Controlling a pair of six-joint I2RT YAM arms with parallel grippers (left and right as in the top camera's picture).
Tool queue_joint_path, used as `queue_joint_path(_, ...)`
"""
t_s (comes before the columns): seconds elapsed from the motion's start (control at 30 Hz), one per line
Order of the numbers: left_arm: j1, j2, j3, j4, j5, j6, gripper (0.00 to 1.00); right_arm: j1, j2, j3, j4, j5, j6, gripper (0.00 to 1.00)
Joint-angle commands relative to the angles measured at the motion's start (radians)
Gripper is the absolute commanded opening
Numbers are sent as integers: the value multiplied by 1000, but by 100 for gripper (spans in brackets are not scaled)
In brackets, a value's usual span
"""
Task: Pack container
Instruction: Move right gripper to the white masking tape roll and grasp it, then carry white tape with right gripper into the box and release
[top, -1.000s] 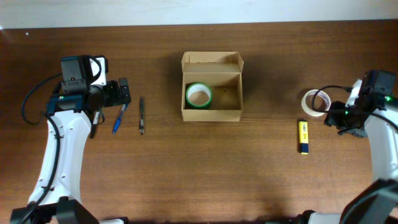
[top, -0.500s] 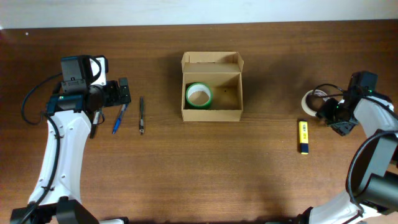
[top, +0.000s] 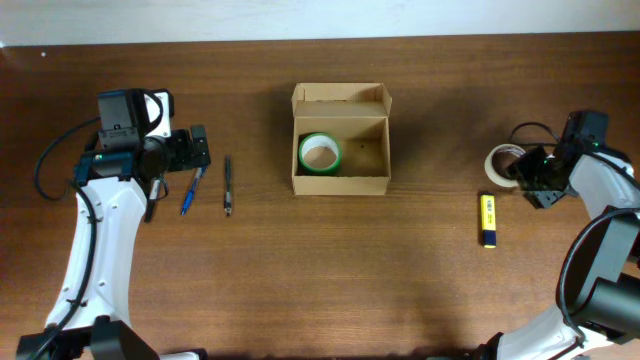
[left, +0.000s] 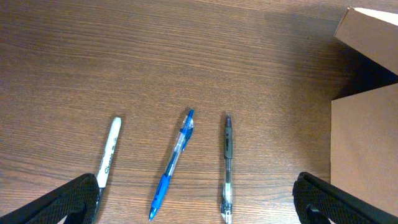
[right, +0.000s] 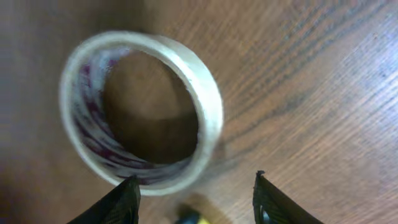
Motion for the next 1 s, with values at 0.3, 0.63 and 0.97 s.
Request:
queue_joint_path(0.3,4,5,16,3,14,16,100,0,24,45,7,50,154,57)
queue_joint_path(0.63,4,5,16,3,14,16,100,0,87,45,-11,74,159,56)
queue_joint_path(0.97,4,5,16,3,14,16,100,0,105,45,-39,113,172,24)
